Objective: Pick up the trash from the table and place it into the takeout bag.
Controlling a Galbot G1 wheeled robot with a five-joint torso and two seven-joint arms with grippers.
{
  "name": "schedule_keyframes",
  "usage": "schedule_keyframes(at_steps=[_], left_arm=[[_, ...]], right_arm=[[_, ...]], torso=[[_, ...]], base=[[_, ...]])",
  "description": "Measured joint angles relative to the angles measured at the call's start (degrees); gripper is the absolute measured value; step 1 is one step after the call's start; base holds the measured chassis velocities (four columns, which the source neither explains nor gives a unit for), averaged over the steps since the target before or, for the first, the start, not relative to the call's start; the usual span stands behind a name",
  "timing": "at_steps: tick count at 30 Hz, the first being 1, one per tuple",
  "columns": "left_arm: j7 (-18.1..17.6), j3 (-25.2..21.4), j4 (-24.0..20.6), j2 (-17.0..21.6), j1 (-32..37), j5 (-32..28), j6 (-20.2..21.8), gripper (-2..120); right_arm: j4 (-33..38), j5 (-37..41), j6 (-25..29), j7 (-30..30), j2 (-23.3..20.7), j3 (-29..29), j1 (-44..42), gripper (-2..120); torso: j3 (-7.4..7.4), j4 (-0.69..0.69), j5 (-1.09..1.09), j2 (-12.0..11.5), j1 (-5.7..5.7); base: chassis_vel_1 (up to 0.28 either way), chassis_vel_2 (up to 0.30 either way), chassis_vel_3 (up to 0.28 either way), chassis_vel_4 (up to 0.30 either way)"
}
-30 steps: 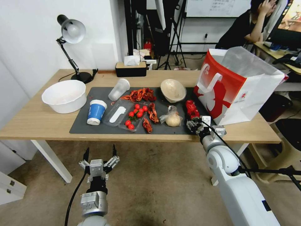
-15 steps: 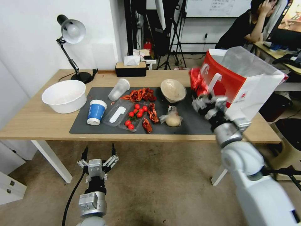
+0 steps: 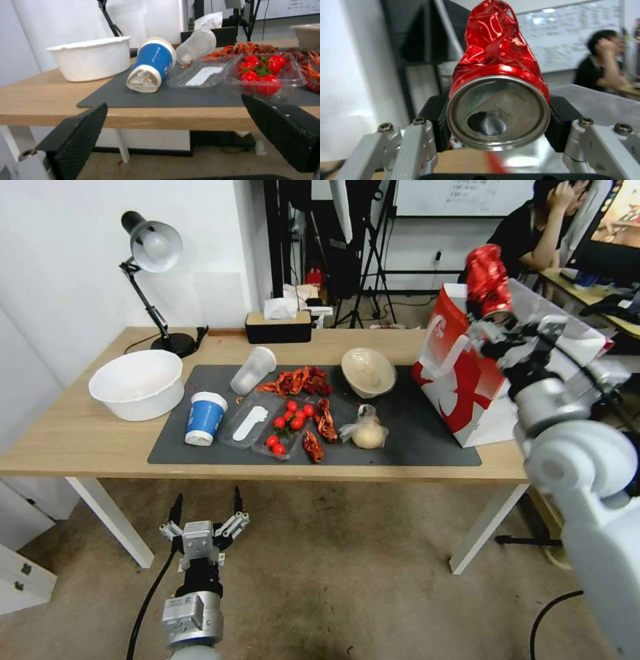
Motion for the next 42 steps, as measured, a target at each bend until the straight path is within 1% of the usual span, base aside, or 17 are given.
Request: schedule_keyframes(at_steps=[2, 4, 6, 8, 11, 12, 13, 15, 16, 18, 26, 32, 35, 36, 38, 41, 42], left_arm=[[-0.07, -0.07, -0.24, -0.12, 0.25, 0.0, -0.03, 100], [-0.07, -0.09, -0.28, -0.12, 0.32, 0.0, -0.03, 100], [-0.1, -0.32, -0.31, -0.18, 0.52, 0.0, -0.22, 100], [-0.1, -0.36, -0.37, -0.22, 0.61, 0.0, -0.35, 100], [-0.11, -0.45, -1.17, -0.62, 1.07, 0.01, -0.43, 100], [-0.11, -0.45, -1.17, -0.62, 1.07, 0.01, -0.43, 100], [-0.11, -0.48, -1.18, -0.7, 1.07, 0.03, -0.43, 100], [-0.11, -0.52, -1.01, -0.98, 1.03, 0.16, -0.43, 100], [-0.11, -0.52, -1.01, -0.98, 1.03, 0.16, -0.43, 100], [-0.12, -0.5, -0.83, -1.21, 1.02, 0.28, -0.43, 100], [-0.16, -0.5, -0.52, -1.54, 0.62, 0.41, -0.41, 100], [-0.25, -0.78, -0.5, -1.09, 0.36, 0.21, -0.19, 100], [-0.33, -0.93, -0.55, -1.01, 0.33, -0.01, -0.12, 100], [-0.33, -0.93, -0.55, -1.01, 0.33, -0.01, -0.12, 100], [-0.35, -0.9, -0.51, -0.87, 0.48, -0.14, -0.12, 100], [-0.43, -0.88, -0.36, -0.69, 0.54, -0.26, -0.18, 100], [-0.68, -0.86, -0.22, -0.61, 0.52, -0.35, -0.22, 100]], right_arm=[[-2.99, 2.1, -2.29, 4.37, -1.71, -0.09, 2.96, 52], [-3.35, 2.5, -2.75, 5.02, -1.98, -0.13, 3.36, 52], [-5.07, 3.74, -3.88, 6.29, -2.96, -0.36, 4.76, 60], [-5.29, 3.83, -3.97, 6.29, -3.09, -0.38, 4.9, 61], [-6.18, 3.75, -4.21, 6.05, -3.26, -0.53, 5.05, 78], [-6.18, 3.75, -4.21, 6.05, -3.26, -0.53, 5.05, 78], [-6.44, 3.47, -4.21, 5.81, -3.23, -0.58, 5.01, 82], [-6.87, 2.83, -4.11, 4.9, -3.01, -0.78, 4.72, 93], [-6.87, 2.83, -4.11, 4.9, -3.01, -0.78, 4.72, 93], [-6.86, 2.62, -3.97, 4.32, -2.85, -0.97, 4.47, 99], [-5.39, 2.51, -2.96, 2.56, -2.83, -1.18, 4.43, 100], [-0.7, 2.69, -2.36, -0.36, -2.66, -0.85, 2.94, 100], [3.95, 2.15, -1.95, -3.08, -2.3, -0.58, -0.86, 100], [3.95, 2.15, -1.95, -3.08, -2.3, -0.58, -0.86, 100], [7.54, -0.57, -0.73, -6.0, -1.52, -0.47, -6.22, 100], [9.11, -3.14, 0.51, -7.66, -0.81, -0.46, -10.08, 100], [10.07, -4.9, 1.25, -8.45, -0.2, -0.54, -12.78, 100]], torso=[[0.0, 0.0, 0.01, 0.0, 0.01], [0.0, 0.0, 0.0, 0.0, 0.01], [0.0, 0.0, 0.0, 0.0, 0.0], [0.0, 0.0, 0.0, 0.0, 0.0], [0.0, 0.0, 0.01, 0.0, 0.0], [0.0, 0.0, 0.01, 0.0, 0.0], [0.0, 0.0, 0.0, 0.0, 0.0], [0.0, -0.01, 0.0, 0.0, 0.0], [0.0, -0.01, 0.0, 0.0, 0.0], [0.0, 0.0, 0.0, 0.0, 0.0], [0.0, 0.0, 0.0, 0.0, 0.01], [0.0, 0.0, -0.02, 0.0, 0.0], [0.0, 0.0, -0.02, 0.0, 0.0], [0.0, 0.0, -0.02, 0.0, 0.0], [0.0, 0.0, -0.01, 0.0, 0.0], [-0.01, 0.0, -0.01, 0.0, 0.0], [0.0, -0.02, -0.01, 0.0, 0.0]], base=[[0.0, 0.0, 0.0, 0.0], [0.0, 0.0, 0.0, 0.0], [0.0, 0.0, 0.0, 0.0], [0.0, 0.0, 0.0, 0.0], [0.0, 0.0, 0.0, 0.0], [0.0, 0.0, 0.0, 0.0], [0.0, 0.0, 0.0, 0.0], [0.0, 0.0, 0.0, 0.0], [0.0, 0.0, 0.0, 0.0], [0.0, 0.0, 0.0, 0.0], [0.0, 0.0, 0.0, 0.0], [0.0, 0.0, 0.0, 0.0], [0.0, 0.0, 0.0, 0.0], [0.0, 0.0, 0.0, 0.0], [0.0, 0.0, 0.0, 0.0], [0.0, 0.0, 0.0, 0.0], [0.0, 0.0, 0.0, 0.0]])
